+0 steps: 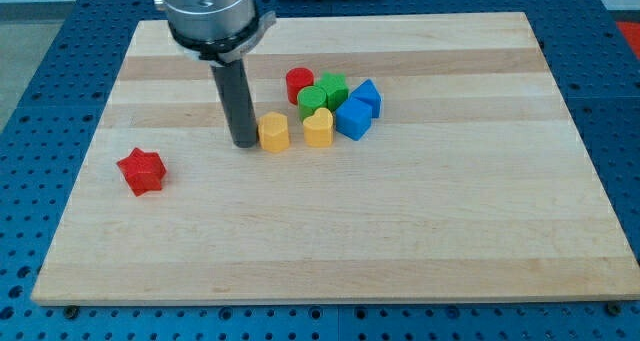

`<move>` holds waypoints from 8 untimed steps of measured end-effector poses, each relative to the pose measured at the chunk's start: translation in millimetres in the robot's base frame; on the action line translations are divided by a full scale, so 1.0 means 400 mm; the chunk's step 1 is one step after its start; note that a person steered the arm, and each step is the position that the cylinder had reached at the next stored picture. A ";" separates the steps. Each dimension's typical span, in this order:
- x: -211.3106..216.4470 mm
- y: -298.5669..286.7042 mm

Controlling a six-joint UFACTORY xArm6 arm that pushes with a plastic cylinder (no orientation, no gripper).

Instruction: Keep red star on top left to yellow hexagon

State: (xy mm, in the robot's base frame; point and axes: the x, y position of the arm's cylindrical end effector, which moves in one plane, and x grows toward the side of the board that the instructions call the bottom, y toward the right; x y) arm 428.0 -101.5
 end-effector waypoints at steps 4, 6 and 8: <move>0.296 -0.063; 0.267 -0.321; 0.095 -0.296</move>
State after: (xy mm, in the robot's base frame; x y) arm 465.8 -219.9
